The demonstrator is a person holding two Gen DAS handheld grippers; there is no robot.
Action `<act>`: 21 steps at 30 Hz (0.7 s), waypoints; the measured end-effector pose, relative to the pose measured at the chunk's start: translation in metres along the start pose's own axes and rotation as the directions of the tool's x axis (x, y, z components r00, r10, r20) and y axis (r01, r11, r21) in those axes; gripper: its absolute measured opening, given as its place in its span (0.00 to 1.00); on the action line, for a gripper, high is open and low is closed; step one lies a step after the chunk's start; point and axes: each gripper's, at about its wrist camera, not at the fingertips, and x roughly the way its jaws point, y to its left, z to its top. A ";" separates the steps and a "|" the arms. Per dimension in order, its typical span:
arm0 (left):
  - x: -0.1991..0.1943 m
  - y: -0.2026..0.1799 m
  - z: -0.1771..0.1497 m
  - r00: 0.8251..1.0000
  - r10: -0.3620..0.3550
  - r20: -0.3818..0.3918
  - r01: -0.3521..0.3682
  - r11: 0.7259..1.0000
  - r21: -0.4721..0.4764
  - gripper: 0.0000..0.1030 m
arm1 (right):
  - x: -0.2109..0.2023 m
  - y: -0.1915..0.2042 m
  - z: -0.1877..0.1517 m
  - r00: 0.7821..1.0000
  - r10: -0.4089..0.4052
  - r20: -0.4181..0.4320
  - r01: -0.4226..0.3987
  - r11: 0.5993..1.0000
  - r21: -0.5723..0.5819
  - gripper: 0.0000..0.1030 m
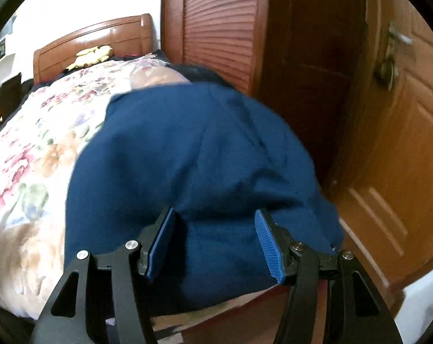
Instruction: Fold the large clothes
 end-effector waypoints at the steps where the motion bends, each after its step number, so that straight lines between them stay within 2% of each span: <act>1: -0.006 0.005 -0.003 1.000 0.005 0.003 -0.005 1.000 0.000 0.87 | -0.003 -0.002 0.002 1.000 0.000 0.010 0.000 1.000 0.007 0.58; 6: -0.044 0.024 -0.016 0.998 0.045 0.034 -0.046 0.999 0.008 0.87 | -0.011 0.002 0.015 0.998 -0.058 0.005 0.058 0.998 -0.005 0.58; 10: -0.070 0.030 -0.027 0.997 0.059 0.054 -0.060 0.998 0.025 0.87 | -0.033 0.019 0.024 0.990 -0.126 0.067 0.127 0.992 -0.010 0.58; 15: -0.097 0.038 -0.044 0.994 0.091 0.066 -0.093 0.995 0.034 0.87 | -0.059 0.064 0.027 0.988 -0.066 0.137 0.077 0.994 -0.078 0.58; 19: -0.116 0.052 -0.060 0.990 0.120 0.071 -0.120 0.993 0.002 0.89 | -0.086 0.105 0.020 0.984 0.042 0.173 -0.018 0.991 -0.136 0.58; 21: -0.126 0.059 -0.069 0.987 0.141 0.077 -0.141 0.990 -0.017 0.95 | -0.093 0.129 0.020 0.978 0.100 0.180 -0.069 0.983 -0.170 0.58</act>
